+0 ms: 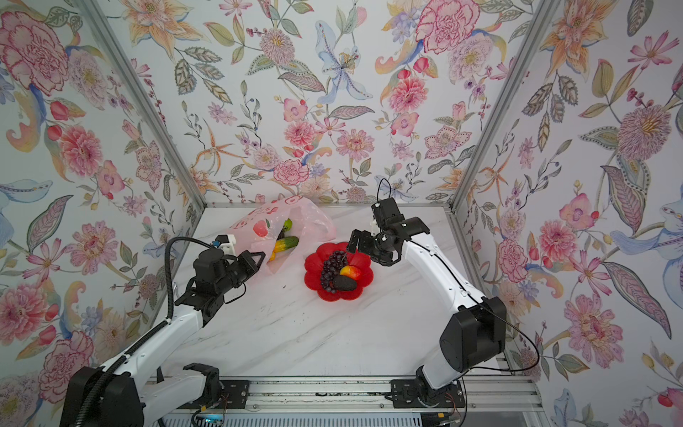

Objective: Place the fruits into the plastic bag
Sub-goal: 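Withdraw the right gripper from the bag back over the plate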

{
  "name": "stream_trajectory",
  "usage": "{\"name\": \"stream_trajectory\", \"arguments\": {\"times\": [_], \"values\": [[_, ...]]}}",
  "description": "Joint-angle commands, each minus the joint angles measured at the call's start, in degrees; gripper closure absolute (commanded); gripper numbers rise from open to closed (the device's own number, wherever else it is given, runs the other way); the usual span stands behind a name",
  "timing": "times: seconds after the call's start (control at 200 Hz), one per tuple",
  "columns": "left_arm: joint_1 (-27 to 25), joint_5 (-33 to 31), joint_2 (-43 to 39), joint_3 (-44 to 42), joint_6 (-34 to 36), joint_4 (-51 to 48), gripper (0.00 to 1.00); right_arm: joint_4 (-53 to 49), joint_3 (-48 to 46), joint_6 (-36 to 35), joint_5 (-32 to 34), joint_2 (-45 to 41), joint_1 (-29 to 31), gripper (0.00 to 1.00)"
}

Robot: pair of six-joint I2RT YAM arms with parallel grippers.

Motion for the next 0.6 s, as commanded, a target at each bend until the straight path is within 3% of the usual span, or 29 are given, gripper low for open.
{"name": "stream_trajectory", "arguments": {"times": [0.0, 0.215, 0.596], "values": [[0.5, 0.3, 1.2, 3.3, 1.9, -2.1, 1.0, -1.8, 3.1, -3.3, -1.9, 2.8, -0.9, 0.01], [0.6, -0.4, 2.3, 3.2, 1.2, -1.2, 1.0, -5.2, 8.4, -6.7, -3.1, 9.0, -1.1, 0.01], [0.5, -0.2, 1.6, -0.1, -0.3, 3.0, 1.0, -10.0, 6.7, -9.0, -1.4, 11.1, 0.7, 0.01]]}}
